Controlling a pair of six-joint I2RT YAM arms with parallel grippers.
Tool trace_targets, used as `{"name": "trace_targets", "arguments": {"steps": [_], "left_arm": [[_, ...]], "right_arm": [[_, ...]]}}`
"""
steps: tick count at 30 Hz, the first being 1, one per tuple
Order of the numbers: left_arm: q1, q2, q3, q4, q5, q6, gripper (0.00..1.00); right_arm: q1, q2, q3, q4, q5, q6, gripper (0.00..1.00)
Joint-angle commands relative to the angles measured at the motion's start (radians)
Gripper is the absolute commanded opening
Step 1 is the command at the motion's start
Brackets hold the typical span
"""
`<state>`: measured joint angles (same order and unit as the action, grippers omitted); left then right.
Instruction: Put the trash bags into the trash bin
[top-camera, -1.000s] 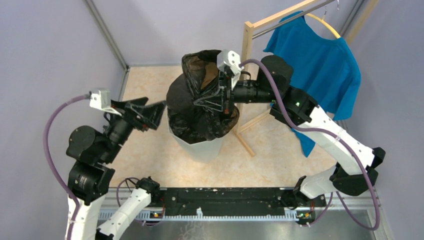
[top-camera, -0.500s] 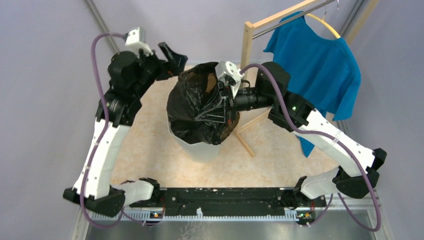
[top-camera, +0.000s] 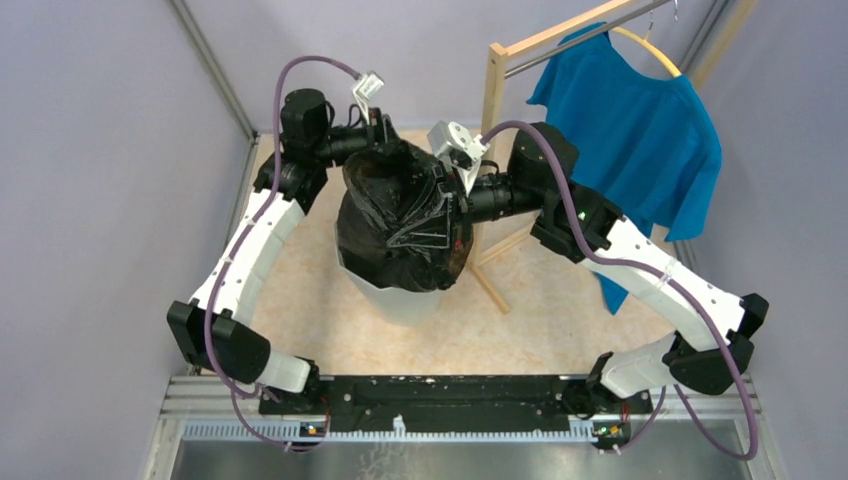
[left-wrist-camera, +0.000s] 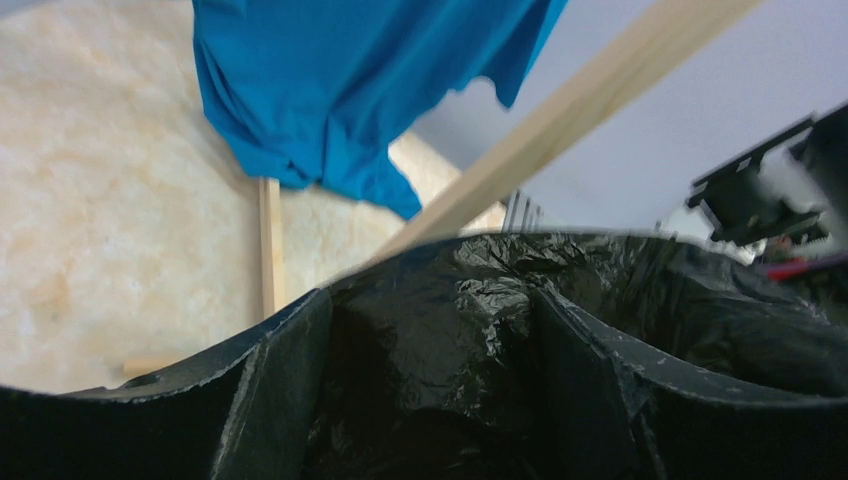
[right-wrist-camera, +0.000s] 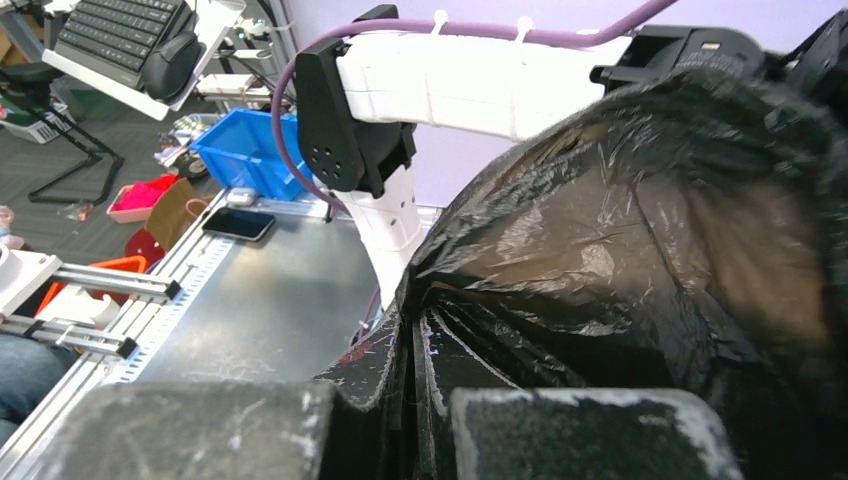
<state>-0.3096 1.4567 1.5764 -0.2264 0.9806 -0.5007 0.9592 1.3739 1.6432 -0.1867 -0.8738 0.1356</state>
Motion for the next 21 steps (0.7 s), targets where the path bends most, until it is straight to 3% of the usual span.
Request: {"name": "trace_targets", "arguments": {"steps": [1, 4, 9, 14, 18, 21], "left_arm": [[0.000, -0.127, -0.073, -0.134, 0.114, 0.240, 0.79], [0.000, -0.228, -0.184, -0.134, 0.083, 0.289, 0.76], [0.000, -0.321, -0.262, -0.176, -0.141, 0.281, 0.64], [0.000, -0.361, -0.300, -0.265, -0.314, 0.279, 0.57], [0.000, -0.379, -0.358, -0.297, -0.375, 0.260, 0.55], [0.000, -0.378, -0.374, -0.355, -0.447, 0.263, 0.53]], "right_arm": [[0.007, -0.014, -0.006, 0.051, -0.011, -0.008, 0.00], [0.007, -0.015, -0.004, 0.036, 0.005, -0.025, 0.00], [0.007, -0.011, -0.002, 0.032, 0.034, -0.034, 0.00], [0.007, -0.041, -0.056, 0.051, 0.161, -0.022, 0.00], [0.007, -0.062, -0.151, 0.153, 0.329, 0.105, 0.00], [0.007, -0.036, -0.190, 0.200, 0.356, 0.192, 0.00]]}}
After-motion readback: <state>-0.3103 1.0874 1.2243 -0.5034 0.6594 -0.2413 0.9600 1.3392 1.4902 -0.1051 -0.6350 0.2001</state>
